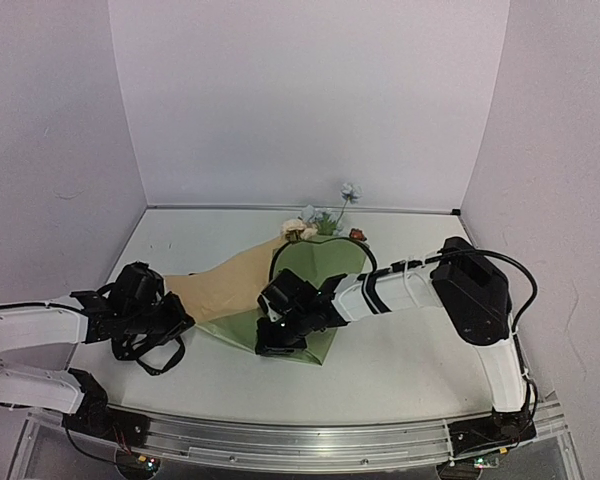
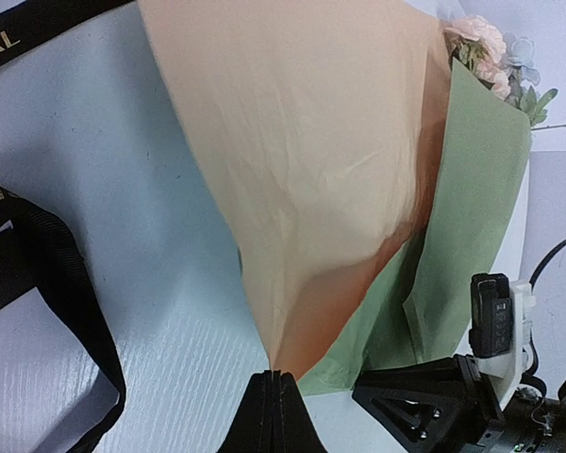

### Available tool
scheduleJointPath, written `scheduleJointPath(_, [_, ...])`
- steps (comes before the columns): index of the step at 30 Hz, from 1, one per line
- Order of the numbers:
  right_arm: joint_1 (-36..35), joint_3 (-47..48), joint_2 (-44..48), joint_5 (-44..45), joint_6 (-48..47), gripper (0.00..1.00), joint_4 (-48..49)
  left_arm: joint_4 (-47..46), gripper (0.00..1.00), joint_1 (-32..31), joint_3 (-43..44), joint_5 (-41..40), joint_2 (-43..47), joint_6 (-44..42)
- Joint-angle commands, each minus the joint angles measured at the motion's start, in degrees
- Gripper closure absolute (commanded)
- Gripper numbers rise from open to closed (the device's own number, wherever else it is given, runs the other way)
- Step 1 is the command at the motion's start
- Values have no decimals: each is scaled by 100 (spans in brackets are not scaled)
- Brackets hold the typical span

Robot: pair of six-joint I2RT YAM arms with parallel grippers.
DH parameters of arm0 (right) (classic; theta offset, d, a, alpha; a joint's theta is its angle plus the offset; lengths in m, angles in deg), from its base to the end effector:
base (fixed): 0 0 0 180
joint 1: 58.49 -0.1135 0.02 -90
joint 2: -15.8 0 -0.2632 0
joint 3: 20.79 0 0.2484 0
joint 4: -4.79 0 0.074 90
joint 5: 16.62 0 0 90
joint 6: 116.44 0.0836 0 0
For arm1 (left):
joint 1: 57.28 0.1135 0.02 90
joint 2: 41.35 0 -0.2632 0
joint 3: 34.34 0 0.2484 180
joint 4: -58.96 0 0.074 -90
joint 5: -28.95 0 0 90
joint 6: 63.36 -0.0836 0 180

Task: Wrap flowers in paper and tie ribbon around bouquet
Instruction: Pick up the two-thirds-folded wrapping paper from the center of the board, then fold the 2/3-folded wrapping paper at the center of the board.

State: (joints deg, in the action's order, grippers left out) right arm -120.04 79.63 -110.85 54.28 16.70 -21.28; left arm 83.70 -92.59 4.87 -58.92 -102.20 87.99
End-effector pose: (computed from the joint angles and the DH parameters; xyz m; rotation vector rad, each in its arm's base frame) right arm 0.2110 0.4469 0.0938 -0.6083 2.7455 1.0474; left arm 0.1870 -0.1363 0.1377 -0.5557 2.4871 -0.7933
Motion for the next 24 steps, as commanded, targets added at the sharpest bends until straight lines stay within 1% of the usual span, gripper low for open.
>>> scheduleJointPath(1, [3, 57, -167, 193, 13, 87, -27, -2, 100, -28, 374, -45, 171, -184])
scheduleJointPath(9, [3, -61, -59, 151, 21, 87, -140, -683, 100, -259, 635, 528, 305, -779])
scheduleJointPath(13, [3, 315, -53, 181, -109, 87, -711, -1171, 100, -531, 846, 942, 171, -1153])
scheduleJointPath(20, [3, 538, -66, 150, -145, 86, -959, -1480, 100, -997, 1307, 1417, -518, -1688])
scheduleJointPath(24, [5, 504, 96, 139, -170, 84, -954, -1424, 100, -1032, 1406, 1357, -743, -1696])
